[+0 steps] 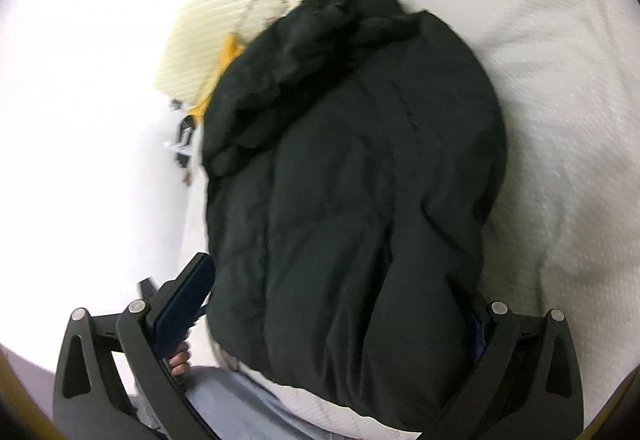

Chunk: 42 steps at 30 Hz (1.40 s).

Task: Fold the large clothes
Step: 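Close both tools on the black jacket's hem, then lift the hem with both tools and fold it over toward the hood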

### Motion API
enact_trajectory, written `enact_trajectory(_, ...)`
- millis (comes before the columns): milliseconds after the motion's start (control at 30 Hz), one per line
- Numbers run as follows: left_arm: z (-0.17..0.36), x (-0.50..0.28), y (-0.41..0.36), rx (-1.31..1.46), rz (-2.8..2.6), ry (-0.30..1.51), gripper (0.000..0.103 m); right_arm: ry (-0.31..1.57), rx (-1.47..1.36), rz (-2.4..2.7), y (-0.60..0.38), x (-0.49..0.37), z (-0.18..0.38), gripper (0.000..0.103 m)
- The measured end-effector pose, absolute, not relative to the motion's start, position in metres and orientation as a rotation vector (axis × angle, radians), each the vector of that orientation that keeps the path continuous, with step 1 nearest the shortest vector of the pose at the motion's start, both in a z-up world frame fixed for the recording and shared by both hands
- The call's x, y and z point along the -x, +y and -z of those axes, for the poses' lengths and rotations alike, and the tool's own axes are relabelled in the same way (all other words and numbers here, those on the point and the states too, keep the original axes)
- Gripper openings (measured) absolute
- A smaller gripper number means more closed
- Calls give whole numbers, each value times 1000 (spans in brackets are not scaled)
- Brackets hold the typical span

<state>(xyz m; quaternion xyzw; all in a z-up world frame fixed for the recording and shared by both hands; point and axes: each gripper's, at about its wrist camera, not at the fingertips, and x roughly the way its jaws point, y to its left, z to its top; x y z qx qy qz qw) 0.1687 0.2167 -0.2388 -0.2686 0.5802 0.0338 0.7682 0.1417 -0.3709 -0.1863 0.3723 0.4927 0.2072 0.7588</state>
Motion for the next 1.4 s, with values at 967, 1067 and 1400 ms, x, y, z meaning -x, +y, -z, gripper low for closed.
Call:
enact_trajectory(967,258,-196,173,914,275,1236,89,1296,-795,-251,-365,-152,235,103)
enact_trajectory(1067,259,-199,169,898,290,1241,85,1225,-779,-364,-352,-148,218,103)
enact_trajectory(1400,267,-203,159,835,282,1253,40,1240,-724,-181,-352,-136,225,40)
